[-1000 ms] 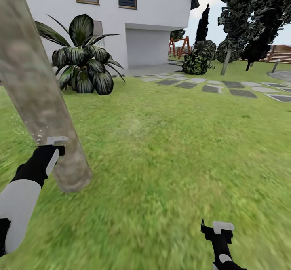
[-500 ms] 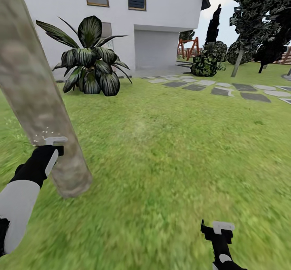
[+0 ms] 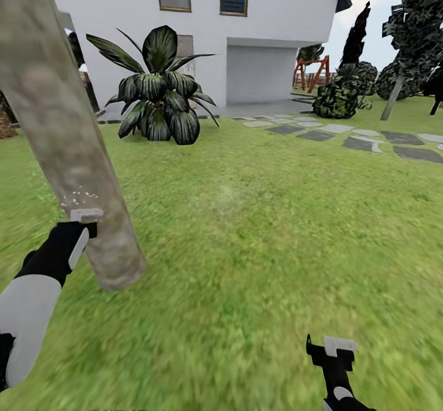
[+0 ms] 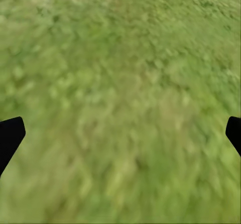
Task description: In the garden, pick up the pesticide atomizer on the floor and spray pesticide onto both trees until each tree trunk is fully covered.
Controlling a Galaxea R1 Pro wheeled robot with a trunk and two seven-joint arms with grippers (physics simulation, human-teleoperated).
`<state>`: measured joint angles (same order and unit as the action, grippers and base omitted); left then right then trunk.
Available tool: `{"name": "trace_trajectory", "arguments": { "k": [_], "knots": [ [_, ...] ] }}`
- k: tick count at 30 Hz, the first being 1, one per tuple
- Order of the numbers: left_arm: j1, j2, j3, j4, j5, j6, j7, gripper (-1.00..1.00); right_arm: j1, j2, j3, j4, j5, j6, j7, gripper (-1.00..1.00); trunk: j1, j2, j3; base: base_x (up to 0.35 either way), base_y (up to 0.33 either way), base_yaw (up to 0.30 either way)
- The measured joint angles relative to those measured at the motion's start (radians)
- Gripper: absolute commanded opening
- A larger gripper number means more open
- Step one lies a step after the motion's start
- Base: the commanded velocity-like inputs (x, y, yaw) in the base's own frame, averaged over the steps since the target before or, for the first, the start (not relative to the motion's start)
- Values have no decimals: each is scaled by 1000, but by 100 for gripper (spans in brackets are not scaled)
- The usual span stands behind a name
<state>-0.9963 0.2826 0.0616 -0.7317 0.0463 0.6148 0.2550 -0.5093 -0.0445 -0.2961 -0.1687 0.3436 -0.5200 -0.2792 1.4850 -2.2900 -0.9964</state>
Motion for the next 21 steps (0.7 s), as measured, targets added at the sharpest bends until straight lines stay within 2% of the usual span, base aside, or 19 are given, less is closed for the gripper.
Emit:
{"name": "trace_trajectory", "arguments": {
  "k": [3, 5, 7, 10, 13, 15, 21],
  "knots": [
    [1, -10, -2, 0, 10, 0, 1, -100, 0, 0, 0, 0, 0, 0, 0, 100, 0, 0, 0, 132, -268, 222],
    [1, -28, -1, 0, 10, -2, 1, -100, 0, -1, 0, 0, 0, 0, 0, 100, 0, 0, 0, 192, -233, 52],
    [1, -31, 1, 1, 0, -1, 1, -100, 0, -1, 0, 0, 0, 0, 0, 100, 0, 0, 0, 221, -210, 13],
    [3, -9, 22, 2, -12, 0, 9, -100, 0, -2, 0, 0, 0, 0, 0, 100, 0, 0, 0, 229, -203, 2],
    [35, 23, 30, 2, -7, -2, 25, -100, 0, -2, 0, 0, 0, 0, 0, 100, 0, 0, 0, 234, -196, 0],
    [53, 34, 32, 3, -5, -5, 27, -100, 0, -1, 0, 0, 0, 0, 0, 100, 0, 0, 0, 237, -191, 0],
    [82, 33, 57, 2, 5, -12, 29, -100, 0, 0, 0, 0, 0, 0, 0, 100, 0, 0, 0, 237, -190, 34]
  ]
}}
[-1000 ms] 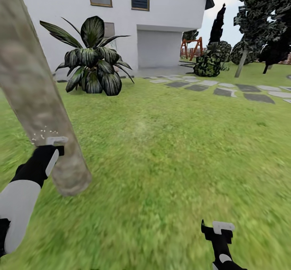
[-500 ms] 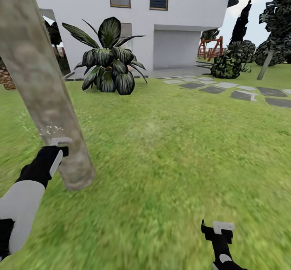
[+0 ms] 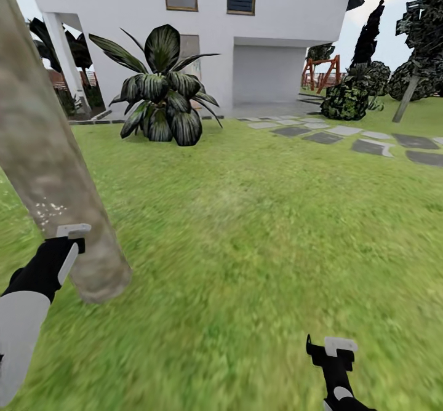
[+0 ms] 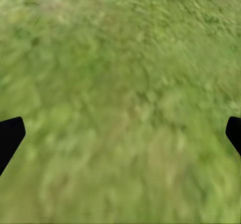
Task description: In the garden, pick up the pesticide atomizer on the floor and spray pesticide onto both trees until each tree trunk is fully covered.
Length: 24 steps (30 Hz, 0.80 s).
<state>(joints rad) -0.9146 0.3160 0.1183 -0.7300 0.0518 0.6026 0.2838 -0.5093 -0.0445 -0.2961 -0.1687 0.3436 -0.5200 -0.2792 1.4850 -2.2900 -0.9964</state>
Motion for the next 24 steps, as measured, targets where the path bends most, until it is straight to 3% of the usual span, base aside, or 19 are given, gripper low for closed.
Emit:
{"name": "trace_trajectory", "arguments": {
  "k": [7, 14, 17, 24],
  "knots": [
    [1, -22, -1, 2, 1, 0, 0, -100, 0, 0, 0, 0, 0, 0, 0, 100, 0, 0, 0, 230, -194, 256],
    [14, -25, 1, 9, 6, 0, 2, -100, 0, 0, 0, 0, 0, 0, 0, 100, 0, 0, 0, 27, -265, 278],
    [41, -47, 2, 10, 4, -6, 3, -100, 0, 0, 0, 0, 0, 0, 0, 100, 0, 0, 0, 0, -273, 258],
    [76, -49, 3, 14, -2, -9, 2, -100, 0, -1, 0, 0, 0, -2, 0, 100, 0, 0, 0, 0, -274, 14]
  ]
}}
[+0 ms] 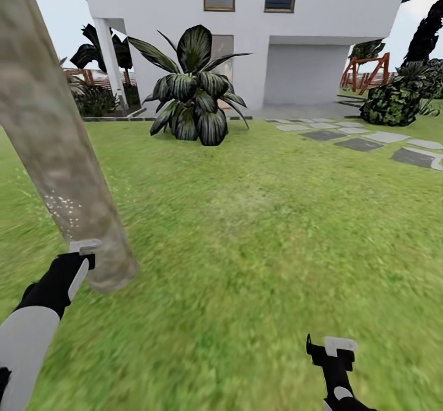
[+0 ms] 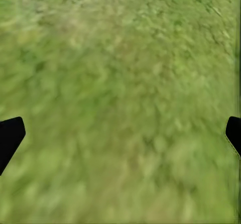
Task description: In the garden, pick up the pesticide atomizer on the floor and spray pesticide onto both trees until each tree trunk is fully covered.
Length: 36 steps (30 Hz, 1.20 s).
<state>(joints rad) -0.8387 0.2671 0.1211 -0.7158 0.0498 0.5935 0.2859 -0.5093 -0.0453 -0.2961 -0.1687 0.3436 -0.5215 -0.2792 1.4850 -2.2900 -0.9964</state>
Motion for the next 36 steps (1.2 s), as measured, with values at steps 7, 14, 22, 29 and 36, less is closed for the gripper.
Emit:
{"name": "trace_trajectory", "arguments": {
  "k": [7, 14, 22, 29, 36],
  "knots": [
    [4, 2, 0, 3, -6, -75, 4, -100, 0, 1, 0, 0, 0, 1, 0, 100, 0, 0, 0, 68, -264, 14],
    [4, -3, -1, 1, -2, -75, 4, -100, 0, 1, 0, 0, 0, 1, 0, 100, 0, 0, 0, 235, -194, 250],
    [34, 5, 6, 2, -4, -78, 17, -100, 0, 1, 0, 0, 0, 1, 0, 100, 0, 0, 0, 243, -186, 278],
    [81, -11, 9, 3, 7, -108, 30, -100, 0, 2, 0, 0, 0, 2, 1, 100, 0, 0, 0, 243, -186, 135],
    [82, -27, 10, 4, 3, -145, 32, -100, 0, 2, 0, 0, 0, 2, 3, 100, 0, 0, 0, 243, -186, 2]
  ]
}}
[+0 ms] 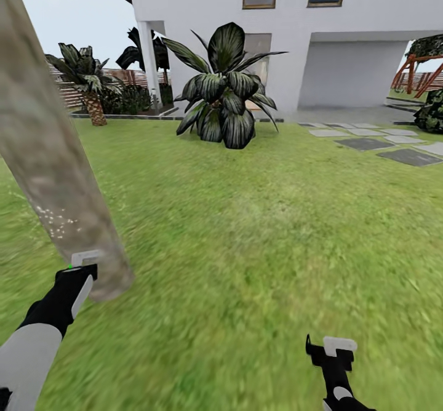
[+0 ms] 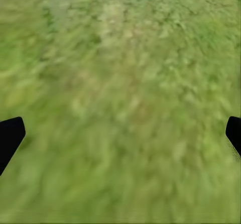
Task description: In the garden, pick up the pesticide atomizer on the floor and spray pesticide onto both trees until each tree trunk is fully covered.
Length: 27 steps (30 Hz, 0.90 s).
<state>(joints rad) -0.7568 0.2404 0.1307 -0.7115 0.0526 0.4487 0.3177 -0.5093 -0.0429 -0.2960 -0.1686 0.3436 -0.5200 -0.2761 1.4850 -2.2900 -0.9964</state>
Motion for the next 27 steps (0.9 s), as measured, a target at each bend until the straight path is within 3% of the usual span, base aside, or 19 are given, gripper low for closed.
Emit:
{"name": "trace_trajectory", "arguments": {
  "k": [6, 8, 9, 10, 15, 19, 27],
  "knots": [
    [1, 8, 2, 89, -3, -28, 0, -100, 0, 0, 0, 0, 0, 0, 0, 100, 0, 0, 0, 244, -185, 151],
    [1, 4, 2, 140, -1, -77, 0, -100, 0, 0, 0, 1, 0, 0, 0, 100, 0, 0, 0, 275, -155, 275],
    [1, 2, 2, 202, 7, -151, 0, -100, 0, 1, 0, 1, 1, 0, 0, 100, 0, 0, 0, 300, -113, 117],
    [1, 1, 2, 229, 6, -181, 0, -100, 0, 2, 0, 1, 1, 0, 0, 100, 0, 0, 0, 304, -106, 48],
    [1, -1, 1, 240, 5, -195, -4, -100, 0, 4, 0, 28, 1, -1, 0, 100, 0, 0, 0, 308, -96, 43],
    [1, -18, 1, 240, 4, -198, -9, -100, 0, 5, 0, 32, 1, -2, 0, 100, 0, 0, 0, 297, -117, 244],
    [1, -23, 1, 238, 3, -196, 0, -100, 0, 5, 0, 34, 1, -1, 0, 100, 0, 0, 0, 120, -174, 276]
  ]
}}
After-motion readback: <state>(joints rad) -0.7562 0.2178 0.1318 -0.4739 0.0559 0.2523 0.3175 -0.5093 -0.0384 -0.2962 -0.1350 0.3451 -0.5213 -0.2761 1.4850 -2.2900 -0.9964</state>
